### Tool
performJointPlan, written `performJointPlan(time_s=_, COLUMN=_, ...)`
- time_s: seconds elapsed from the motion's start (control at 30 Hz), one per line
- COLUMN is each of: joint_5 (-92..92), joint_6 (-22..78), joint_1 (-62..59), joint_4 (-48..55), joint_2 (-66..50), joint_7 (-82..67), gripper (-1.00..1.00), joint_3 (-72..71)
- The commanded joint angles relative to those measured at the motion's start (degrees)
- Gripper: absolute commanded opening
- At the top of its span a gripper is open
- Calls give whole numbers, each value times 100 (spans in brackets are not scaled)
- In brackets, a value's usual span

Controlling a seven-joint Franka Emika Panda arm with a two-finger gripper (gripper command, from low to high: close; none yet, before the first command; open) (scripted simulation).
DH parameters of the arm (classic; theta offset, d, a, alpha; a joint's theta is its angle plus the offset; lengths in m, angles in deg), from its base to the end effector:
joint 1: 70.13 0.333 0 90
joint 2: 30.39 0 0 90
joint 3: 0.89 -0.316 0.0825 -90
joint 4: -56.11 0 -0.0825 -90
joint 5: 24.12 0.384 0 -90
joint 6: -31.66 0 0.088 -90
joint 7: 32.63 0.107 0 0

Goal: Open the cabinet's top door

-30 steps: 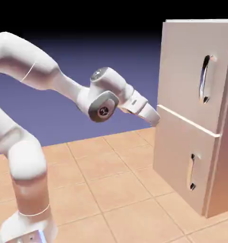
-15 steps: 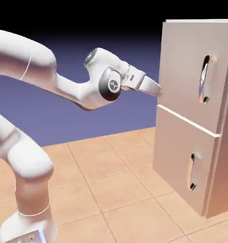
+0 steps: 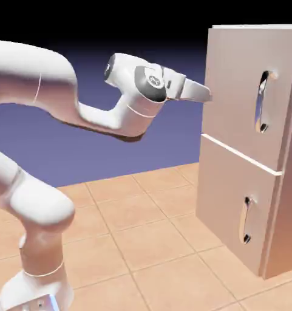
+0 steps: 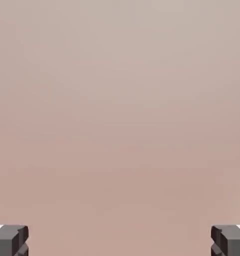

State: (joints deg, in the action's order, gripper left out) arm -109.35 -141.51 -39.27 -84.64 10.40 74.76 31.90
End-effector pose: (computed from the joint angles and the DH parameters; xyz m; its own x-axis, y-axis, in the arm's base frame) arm 0.3886 0.0098 0.6045 0.2583 -0.6514 0.7135 -0.1423 -0.7561 -0.6388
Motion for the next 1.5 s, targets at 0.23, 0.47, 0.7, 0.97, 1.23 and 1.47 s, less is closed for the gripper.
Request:
performJointPlan(time_s=0.23, joint_5=-1994, joint_6=20, joint_1=706, joint_4=474, joint_2=190, joint_7=1519, gripper=0, joint_3=767)
performJointPlan(time_s=0.47, joint_5=-3738, joint_6=37, joint_1=1323, joint_4=888, joint_2=357, joint_7=2847, gripper=0, joint_3=1438)
performJointPlan(time_s=0.7, joint_5=-5482, joint_6=54, joint_1=1940, joint_4=1302, joint_2=523, joint_7=4176, gripper=0, joint_3=2109)
performJointPlan(time_s=0.97, joint_5=-7476, joint_6=74, joint_1=2646, joint_4=1776, joint_2=714, joint_7=5694, gripper=0, joint_3=2876)
performJointPlan(time_s=1.23, joint_5=-7720, joint_6=156, joint_1=3833, joint_4=2613, joint_2=413, joint_7=5862, gripper=0, joint_3=3719)
performJointPlan(time_s=1.47, joint_5=-7249, joint_6=668, joint_1=2795, joint_4=1864, joint_2=216, joint_7=5862, gripper=-100, joint_3=2945)
